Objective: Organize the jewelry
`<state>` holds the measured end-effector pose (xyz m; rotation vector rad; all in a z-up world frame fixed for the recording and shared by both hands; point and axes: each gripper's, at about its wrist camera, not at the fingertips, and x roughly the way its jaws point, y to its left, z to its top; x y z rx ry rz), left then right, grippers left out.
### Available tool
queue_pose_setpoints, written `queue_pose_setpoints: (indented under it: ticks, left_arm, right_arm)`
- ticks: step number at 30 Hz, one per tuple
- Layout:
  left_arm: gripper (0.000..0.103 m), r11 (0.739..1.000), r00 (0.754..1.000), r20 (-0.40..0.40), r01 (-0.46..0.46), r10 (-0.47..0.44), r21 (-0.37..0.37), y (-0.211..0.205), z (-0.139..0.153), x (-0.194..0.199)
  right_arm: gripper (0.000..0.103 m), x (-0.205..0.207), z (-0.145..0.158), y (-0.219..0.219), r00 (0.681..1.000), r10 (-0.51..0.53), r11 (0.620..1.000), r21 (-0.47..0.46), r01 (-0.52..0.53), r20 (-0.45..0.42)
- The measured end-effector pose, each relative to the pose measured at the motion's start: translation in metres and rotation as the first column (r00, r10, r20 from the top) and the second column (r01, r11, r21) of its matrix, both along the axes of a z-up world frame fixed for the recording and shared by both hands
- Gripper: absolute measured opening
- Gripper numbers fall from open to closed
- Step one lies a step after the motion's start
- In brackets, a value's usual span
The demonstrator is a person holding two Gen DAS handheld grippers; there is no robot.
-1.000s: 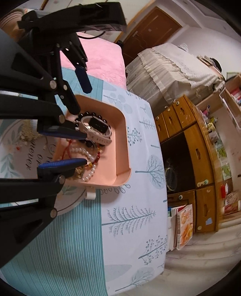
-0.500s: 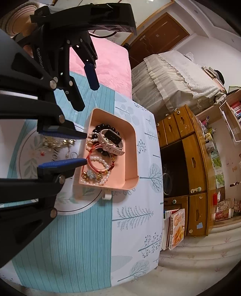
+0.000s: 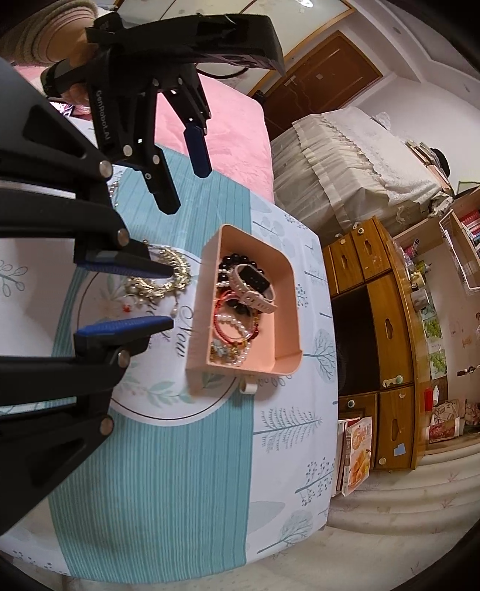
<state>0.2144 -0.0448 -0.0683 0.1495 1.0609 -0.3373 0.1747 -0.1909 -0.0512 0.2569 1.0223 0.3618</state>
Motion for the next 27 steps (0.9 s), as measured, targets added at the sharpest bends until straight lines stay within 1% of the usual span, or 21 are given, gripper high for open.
queue_pose_setpoints:
  ticks: [6, 11, 16, 21, 27]
  left_arm:
    - [0.066, 1.0, 1.0, -0.027, -0.001, 0.002, 0.015, 0.006, -0.021, -0.001]
    - [0.066, 1.0, 0.999, -0.054, 0.001, 0.0, 0.022, 0.008, -0.041, 0.005]
    - [0.066, 0.999, 0.997, -0.079, 0.022, -0.018, 0.047, 0.004, -0.061, 0.013]
    - [0.066, 0.999, 0.996, -0.089, 0.026, -0.022, 0.039, -0.001, -0.072, 0.025]
    - [0.066, 0.999, 0.995, -0.096, 0.029, -0.026, 0.03, -0.005, -0.081, 0.041]
  right_arm:
    - [0.021, -0.009, -0.014, 0.003, 1.0, -0.009, 1.0, 0.011, 0.009, -0.022]
    - [0.021, -0.01, -0.032, 0.001, 0.997, -0.039, 0.999, 0.025, 0.041, -0.063]
    - [0.021, -0.008, -0.053, 0.005, 0.995, -0.027, 0.999, 0.015, 0.029, -0.1]
    - [0.021, -0.002, -0.07, 0.006, 0.99, -0.011, 1.0, 0.021, 0.014, -0.138]
    - [0.021, 0.003, -0.08, 0.007, 0.988, 0.01, 1.0, 0.028, -0.006, -0.156]
